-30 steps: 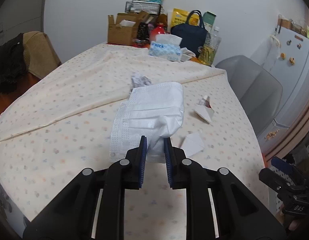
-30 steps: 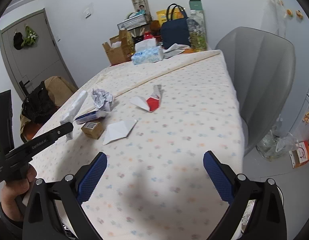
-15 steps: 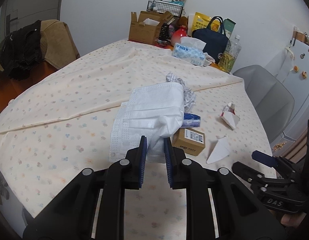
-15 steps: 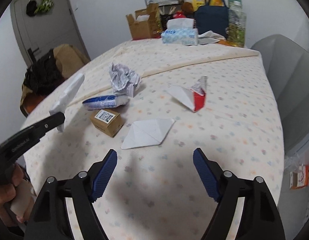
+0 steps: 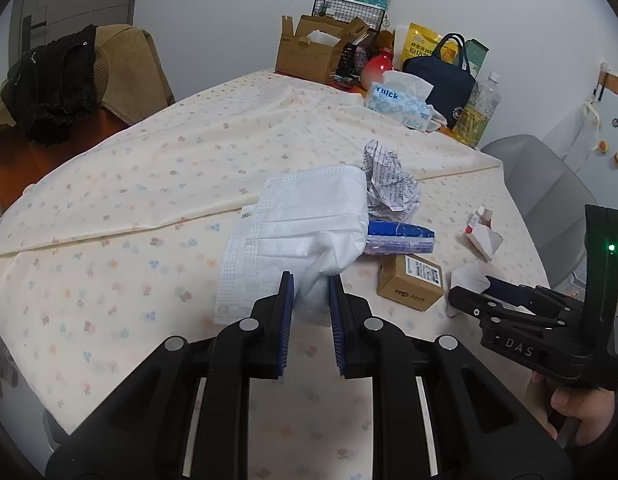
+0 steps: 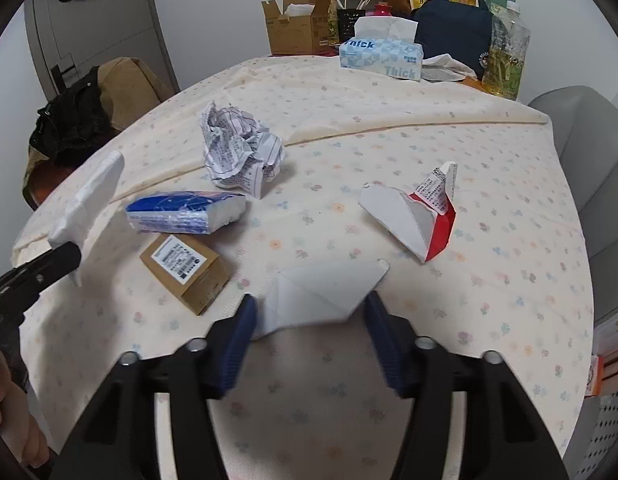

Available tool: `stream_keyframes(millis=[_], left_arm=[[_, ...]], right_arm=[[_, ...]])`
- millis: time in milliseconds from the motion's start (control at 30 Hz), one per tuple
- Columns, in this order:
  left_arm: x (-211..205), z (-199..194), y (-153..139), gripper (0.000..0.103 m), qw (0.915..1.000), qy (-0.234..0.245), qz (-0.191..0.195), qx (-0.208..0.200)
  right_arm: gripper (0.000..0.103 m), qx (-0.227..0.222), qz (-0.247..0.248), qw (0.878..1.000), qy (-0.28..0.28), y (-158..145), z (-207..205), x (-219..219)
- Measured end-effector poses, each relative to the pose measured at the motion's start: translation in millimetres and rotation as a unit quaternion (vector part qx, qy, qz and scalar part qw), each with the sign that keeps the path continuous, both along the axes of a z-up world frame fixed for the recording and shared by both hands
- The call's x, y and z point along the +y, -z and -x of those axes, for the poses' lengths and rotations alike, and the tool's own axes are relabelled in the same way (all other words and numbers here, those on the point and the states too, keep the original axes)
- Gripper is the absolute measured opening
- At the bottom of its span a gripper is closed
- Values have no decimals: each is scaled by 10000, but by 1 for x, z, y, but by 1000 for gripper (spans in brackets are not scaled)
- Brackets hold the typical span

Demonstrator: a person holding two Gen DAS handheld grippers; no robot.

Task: Collect trash
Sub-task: 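Grasp the white face mask with the left gripper while the right gripper grasps the white paper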

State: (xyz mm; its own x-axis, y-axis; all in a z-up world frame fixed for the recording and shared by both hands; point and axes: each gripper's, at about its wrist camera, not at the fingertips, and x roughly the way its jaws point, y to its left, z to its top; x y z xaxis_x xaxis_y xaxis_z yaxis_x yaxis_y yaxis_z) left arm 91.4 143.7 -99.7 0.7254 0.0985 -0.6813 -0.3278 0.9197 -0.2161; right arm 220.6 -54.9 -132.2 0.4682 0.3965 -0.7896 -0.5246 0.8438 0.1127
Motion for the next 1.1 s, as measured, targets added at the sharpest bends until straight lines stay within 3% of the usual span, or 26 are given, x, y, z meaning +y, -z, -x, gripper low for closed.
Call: stream_keyframes(millis=[33, 100, 233, 467, 567, 600, 633, 667, 767, 867, 933, 967, 1033, 1100], left_arm=[[-1, 0, -1, 18, 10000, 14, -1, -8], [-5, -1, -3, 18, 10000, 56, -11, -34], [-15, -1, -8, 18, 9998, 155, -53, -84], [-33, -2, -16, 18, 9993, 327, -109, -150], [-35, -2, -16, 18, 9992, 352, -111, -154], [-35, -2, -16, 18, 9992, 349, -117, -153], [-34, -2, -16, 18, 9992, 341, -122, -151], [-33, -2, -15, 18, 9993, 323, -117, -145], [-30, -2, -14, 18, 9995, 278, -117, -129], [-29, -3, -12, 18, 9995, 267, -122, -100], [-30, -3, -11, 18, 9995, 271, -117, -88], [-30, -4, -11, 18, 9995, 281, -118, -79], [-32, -4, -11, 18, 9994, 300, -123, -85], [-35, -4, -13, 18, 9993, 328, -127, -106]], right_arm=[[24, 32, 21, 10000, -8, 0, 1, -2], [14, 44, -5, 10000, 3, 0, 3, -6], [7, 61, -157, 9998, 78, -3, 10, -20], [5, -20, -317, 9993, 181, -11, 18, -39], [9, -32, -292, 9993, 237, -11, 17, -42], [18, -17, -306, 9993, 231, -11, 16, -42], [41, -50, -329, 9992, 236, -12, 16, -42], [51, -128, -322, 9991, 251, -13, 17, -41], [52, -107, -268, 9993, 241, -10, 13, -36], [48, -16, -219, 9993, 317, -4, 4, -33], [22, 63, -179, 9992, 347, 2, -1, -32], [15, 42, -155, 9992, 353, 2, -1, -32], [8, 142, -305, 9989, 326, 0, -1, -36], [8, 84, -371, 9987, 344, -4, 5, -42]])
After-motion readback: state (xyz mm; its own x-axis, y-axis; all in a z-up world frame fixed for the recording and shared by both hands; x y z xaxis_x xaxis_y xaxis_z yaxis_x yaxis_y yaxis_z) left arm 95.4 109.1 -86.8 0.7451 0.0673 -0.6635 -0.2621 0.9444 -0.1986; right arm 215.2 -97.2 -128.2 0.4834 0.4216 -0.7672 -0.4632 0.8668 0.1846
